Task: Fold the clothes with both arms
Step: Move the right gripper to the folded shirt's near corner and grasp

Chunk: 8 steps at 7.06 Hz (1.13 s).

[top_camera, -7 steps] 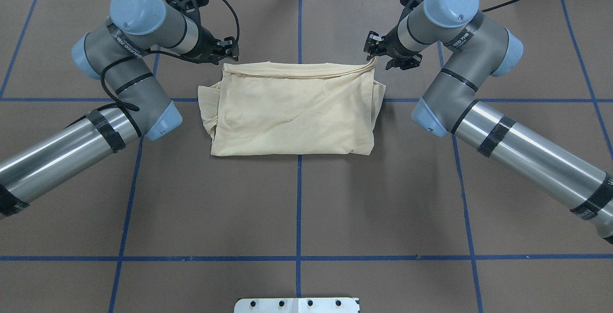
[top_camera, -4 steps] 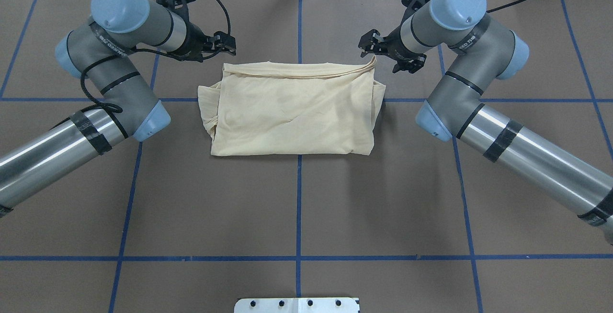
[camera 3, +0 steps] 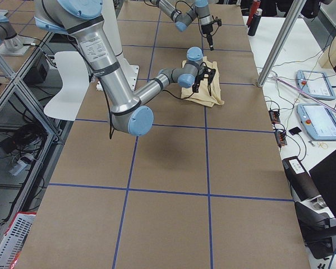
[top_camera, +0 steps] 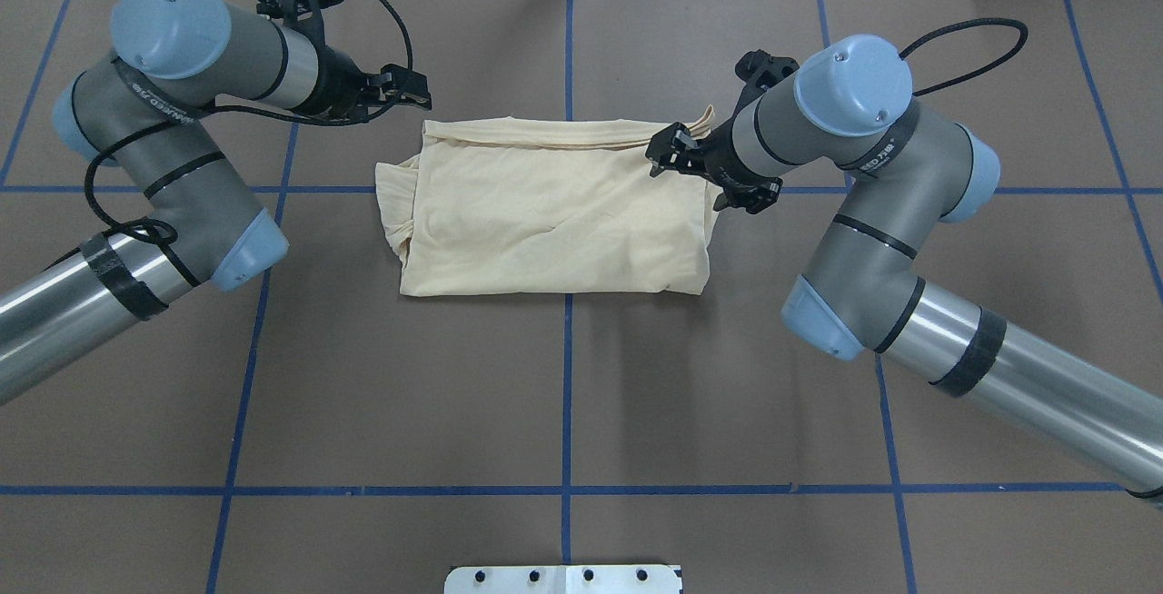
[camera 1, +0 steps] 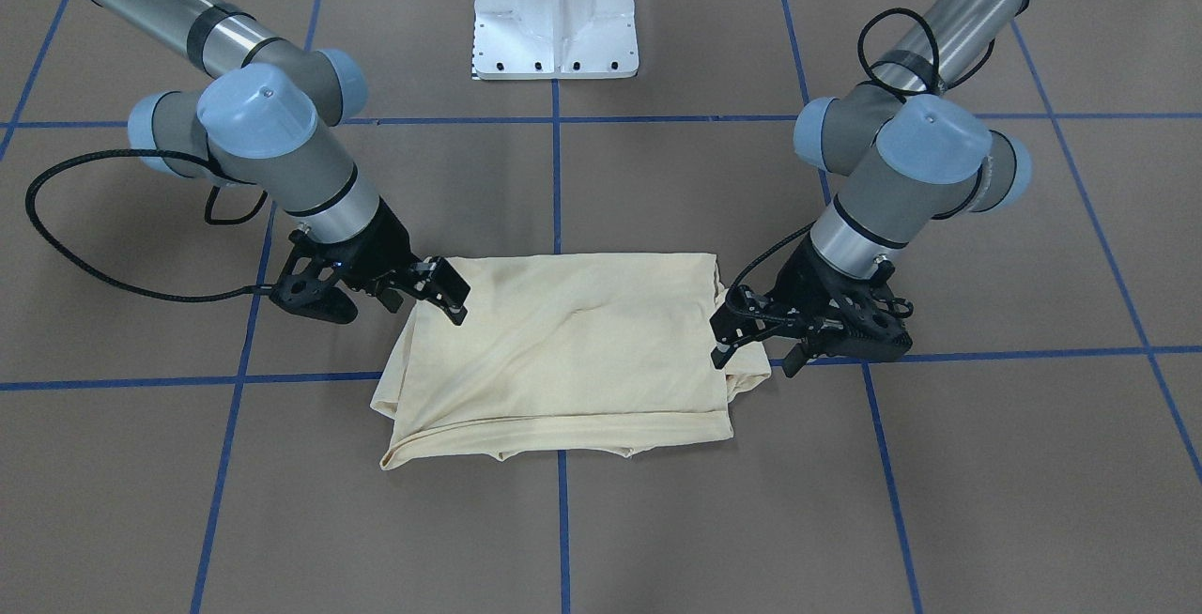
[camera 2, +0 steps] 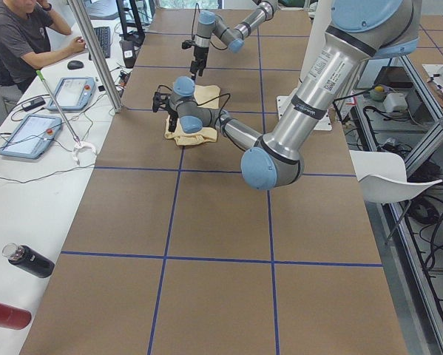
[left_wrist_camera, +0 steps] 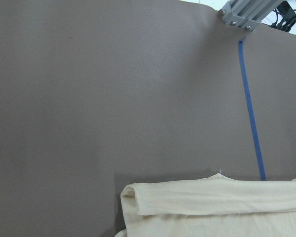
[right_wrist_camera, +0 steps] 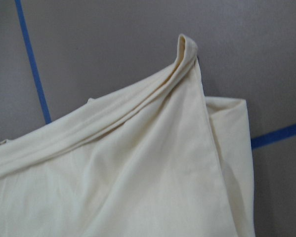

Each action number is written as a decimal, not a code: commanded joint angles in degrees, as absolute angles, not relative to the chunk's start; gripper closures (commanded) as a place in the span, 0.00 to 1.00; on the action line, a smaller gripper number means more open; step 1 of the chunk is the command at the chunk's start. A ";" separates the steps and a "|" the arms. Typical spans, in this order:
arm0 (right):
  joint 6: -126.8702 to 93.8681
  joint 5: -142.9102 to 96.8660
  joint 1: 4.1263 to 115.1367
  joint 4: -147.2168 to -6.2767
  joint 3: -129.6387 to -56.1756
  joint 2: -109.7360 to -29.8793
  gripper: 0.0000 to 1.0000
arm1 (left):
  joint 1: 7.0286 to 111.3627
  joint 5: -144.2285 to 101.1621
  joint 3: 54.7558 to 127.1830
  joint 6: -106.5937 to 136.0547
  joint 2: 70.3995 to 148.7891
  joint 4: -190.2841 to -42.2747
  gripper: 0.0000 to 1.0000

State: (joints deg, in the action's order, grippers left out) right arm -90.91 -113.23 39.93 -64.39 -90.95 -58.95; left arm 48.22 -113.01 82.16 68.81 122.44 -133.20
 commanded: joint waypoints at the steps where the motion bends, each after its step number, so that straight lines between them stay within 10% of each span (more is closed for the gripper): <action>1: -92.46 -112.59 36.92 -72.14 -94.83 -59.94 0.00 | 48.25 -112.85 86.99 69.17 120.42 -133.15 0.00; 8: -92.28 -109.16 33.23 -72.25 -89.74 -60.47 0.02 | 48.08 -112.59 90.00 69.17 120.50 -129.55 0.00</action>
State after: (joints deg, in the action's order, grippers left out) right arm -92.21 -109.17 33.66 -72.24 -89.91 -60.51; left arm 48.11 -112.59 89.96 69.20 120.50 -129.61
